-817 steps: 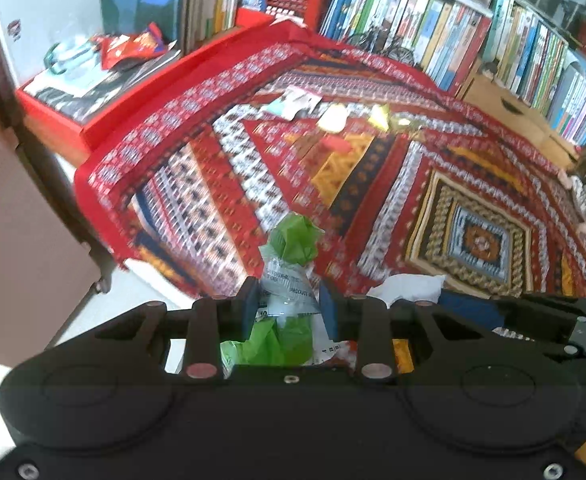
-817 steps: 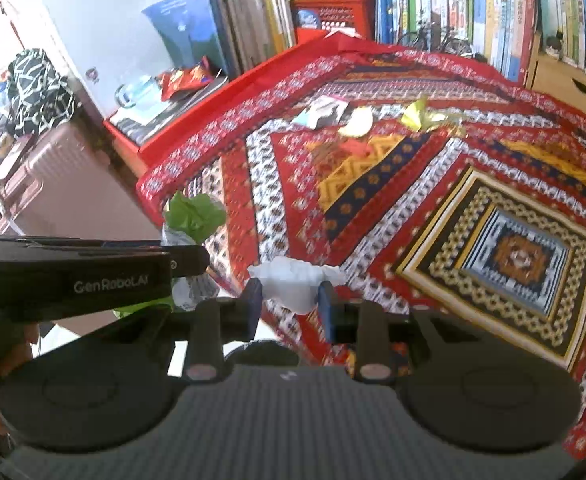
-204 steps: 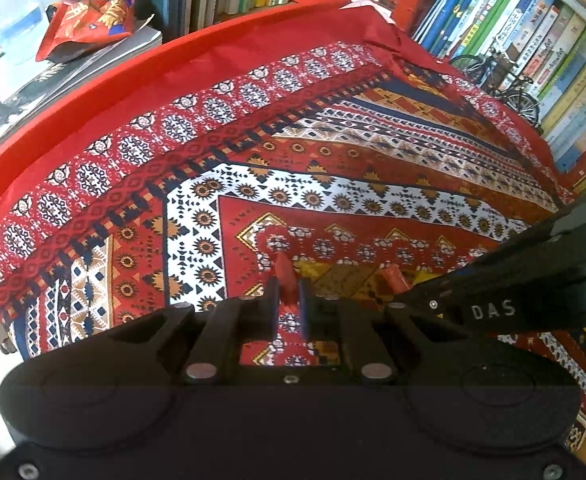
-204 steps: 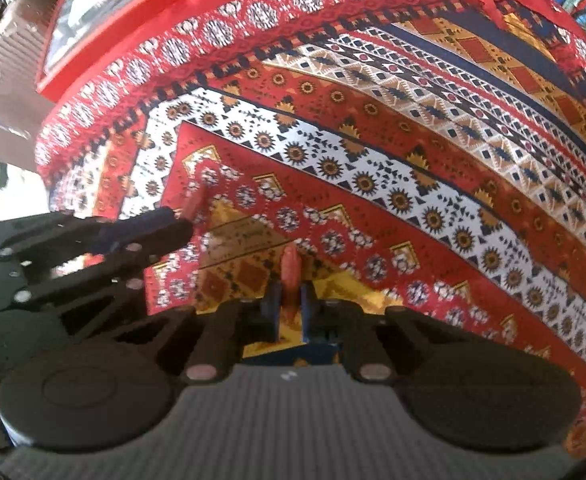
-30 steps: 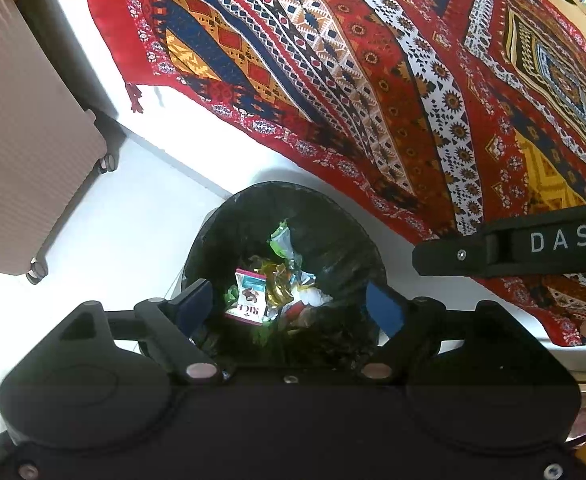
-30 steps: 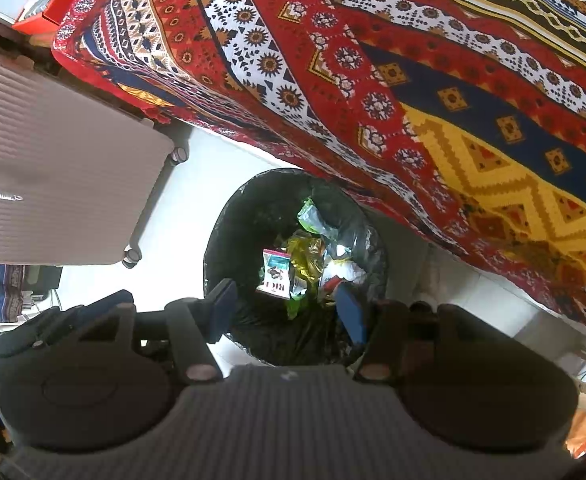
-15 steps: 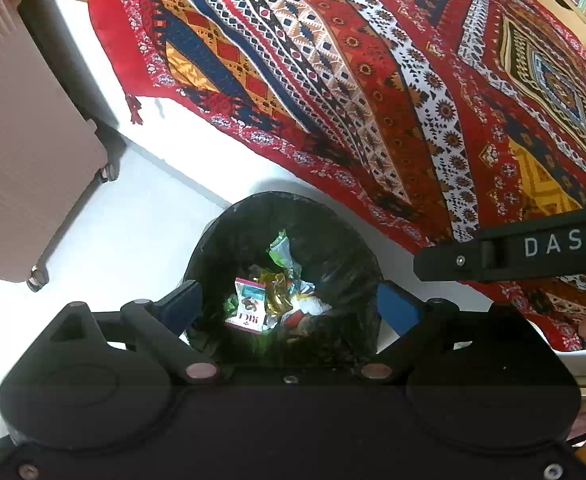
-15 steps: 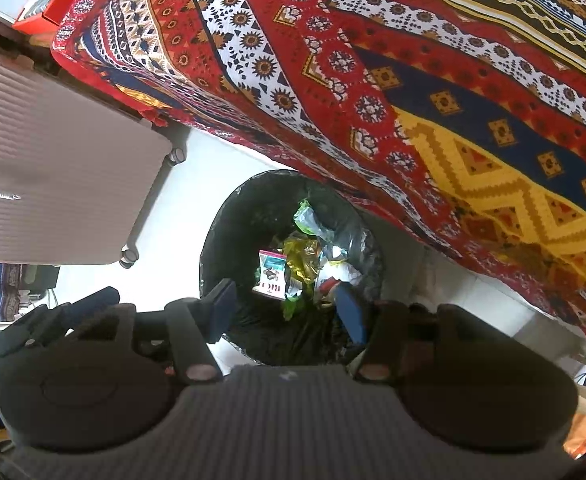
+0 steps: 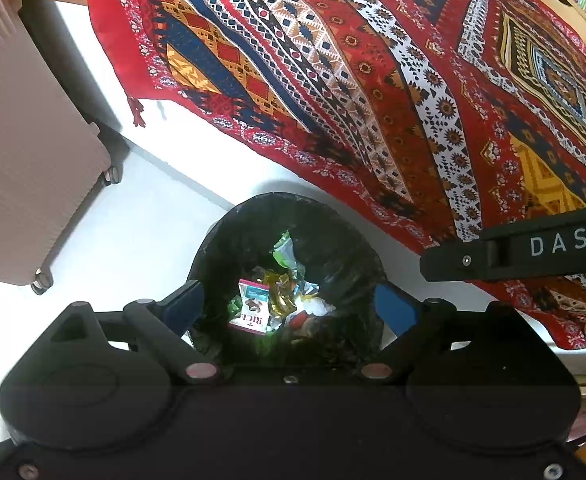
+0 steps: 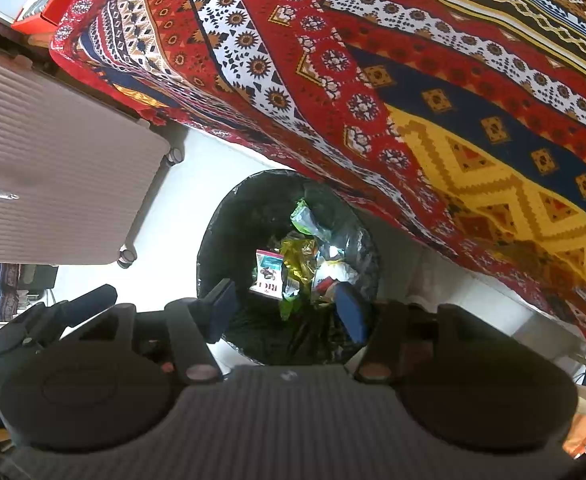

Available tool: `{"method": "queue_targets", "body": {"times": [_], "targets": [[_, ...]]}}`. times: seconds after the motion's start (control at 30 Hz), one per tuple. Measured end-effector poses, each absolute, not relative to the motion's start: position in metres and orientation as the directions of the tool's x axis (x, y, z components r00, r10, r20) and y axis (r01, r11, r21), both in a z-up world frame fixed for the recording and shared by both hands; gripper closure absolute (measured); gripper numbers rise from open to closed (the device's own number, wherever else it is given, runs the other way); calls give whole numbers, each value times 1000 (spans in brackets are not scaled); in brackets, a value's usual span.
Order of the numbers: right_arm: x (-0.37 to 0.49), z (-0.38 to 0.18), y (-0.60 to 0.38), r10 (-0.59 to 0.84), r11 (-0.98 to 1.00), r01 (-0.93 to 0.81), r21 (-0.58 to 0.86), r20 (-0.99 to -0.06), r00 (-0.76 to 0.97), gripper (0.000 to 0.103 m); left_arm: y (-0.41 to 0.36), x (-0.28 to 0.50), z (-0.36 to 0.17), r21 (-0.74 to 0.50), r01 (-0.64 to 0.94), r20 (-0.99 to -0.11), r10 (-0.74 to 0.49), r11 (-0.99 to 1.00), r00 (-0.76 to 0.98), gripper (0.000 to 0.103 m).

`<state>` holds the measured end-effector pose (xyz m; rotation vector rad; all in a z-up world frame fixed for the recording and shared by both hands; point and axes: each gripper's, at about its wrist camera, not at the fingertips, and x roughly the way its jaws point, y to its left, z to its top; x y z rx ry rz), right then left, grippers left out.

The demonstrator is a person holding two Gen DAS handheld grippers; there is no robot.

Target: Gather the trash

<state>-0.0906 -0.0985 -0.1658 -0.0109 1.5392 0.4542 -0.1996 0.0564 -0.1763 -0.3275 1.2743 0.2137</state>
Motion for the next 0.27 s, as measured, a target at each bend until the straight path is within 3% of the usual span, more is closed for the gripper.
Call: {"method": "queue_targets", "body": {"times": [0.27], "targets": [[-91,-165,-103,276,919,-286,273,-961,-29,34,57,-200,-176,-120,-337,-960,-23,934,278,11]]}}
